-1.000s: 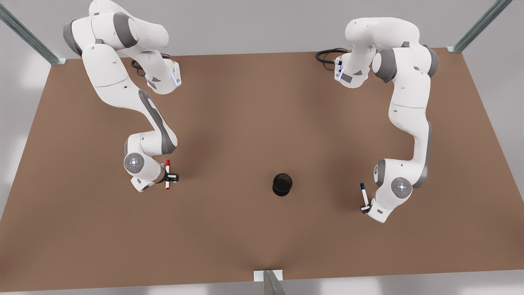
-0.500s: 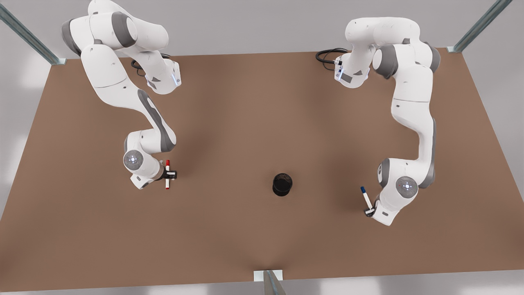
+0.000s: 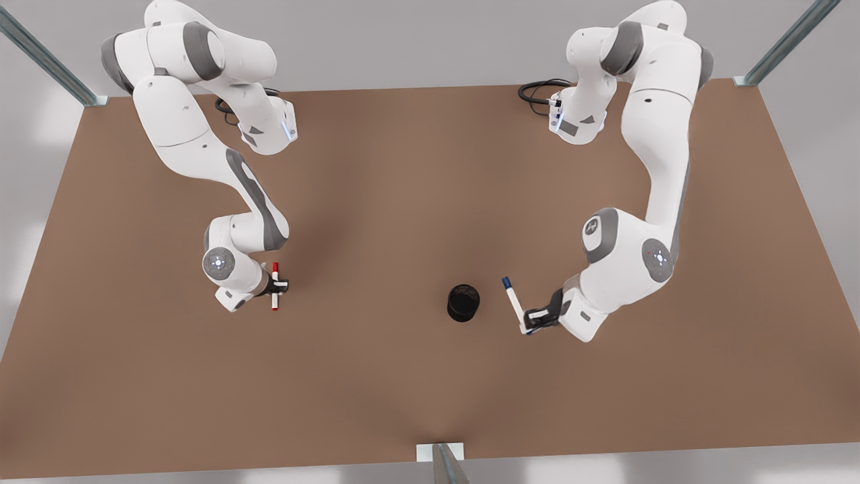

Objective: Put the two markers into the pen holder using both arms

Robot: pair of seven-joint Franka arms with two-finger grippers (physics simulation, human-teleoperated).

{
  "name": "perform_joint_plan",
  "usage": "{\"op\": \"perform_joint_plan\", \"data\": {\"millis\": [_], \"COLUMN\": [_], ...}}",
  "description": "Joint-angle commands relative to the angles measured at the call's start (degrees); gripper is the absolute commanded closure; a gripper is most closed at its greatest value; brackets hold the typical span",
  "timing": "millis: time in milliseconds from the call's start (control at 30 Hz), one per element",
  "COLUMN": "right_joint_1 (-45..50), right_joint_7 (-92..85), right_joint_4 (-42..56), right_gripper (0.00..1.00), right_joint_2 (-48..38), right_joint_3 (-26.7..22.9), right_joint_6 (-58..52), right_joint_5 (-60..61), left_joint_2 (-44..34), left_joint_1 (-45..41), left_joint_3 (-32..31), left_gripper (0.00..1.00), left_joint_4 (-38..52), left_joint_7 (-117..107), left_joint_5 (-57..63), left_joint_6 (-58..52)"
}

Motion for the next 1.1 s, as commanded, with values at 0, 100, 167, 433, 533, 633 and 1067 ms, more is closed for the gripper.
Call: {"op": "perform_joint_plan", "data": {"millis": [0, 100, 167, 433, 533, 633, 1067], "right_joint_1": [0.01, 0.01, 0.01, 0.18, 0.09, 0.18, 2.38], "right_joint_7": [-2.95, -2.95, -2.95, -2.95, -4.18, -4.09, -0.76], "right_joint_4": [0.04, 0.04, 0.04, 1.18, 3.64, 5.84, 25.0], "right_gripper": [0.59, 0.65, 0.7, 0.72, 0.72, 0.72, 0.73], "right_joint_2": [-0.02, -0.02, -0.02, -1.16, -3.18, -4.77, -3.63], "right_joint_3": [0.0, 0.0, 0.0, 0.09, 0.36, 0.88, 6.6], "right_joint_6": [0.03, 0.03, 0.03, -0.76, -2.6, -2.6, -11.74], "right_joint_5": [0.0, 0.09, 0.09, 0.0, 0.0, 0.0, 0.18], "left_joint_2": [0.07, -0.02, 0.07, 0.07, -0.72, -0.98, -4.06], "left_joint_1": [-0.01, -0.01, -0.18, -3.96, -3.7, -5.28, -6.42], "left_joint_3": [-0.5, -2.43, -3.93, -5.51, -5.86, -6.04, -6.57], "left_gripper": [0.79, 0.79, 0.79, 0.79, 0.79, 0.79, 0.79], "left_joint_4": [-0.19, -2.65, -5.03, -14.34, -16.63, -18.56, -23.49], "left_joint_7": [55.1, 73.83, 85.17, 103.37, 114.53, 127.18, 147.49], "left_joint_5": [-11.22, -13.16, -19.13, -33.64, -39.88, -51.21, -64.75], "left_joint_6": [8.91, 16.98, 23.4, 35.63, 36.06, 39.32, 40.19]}}
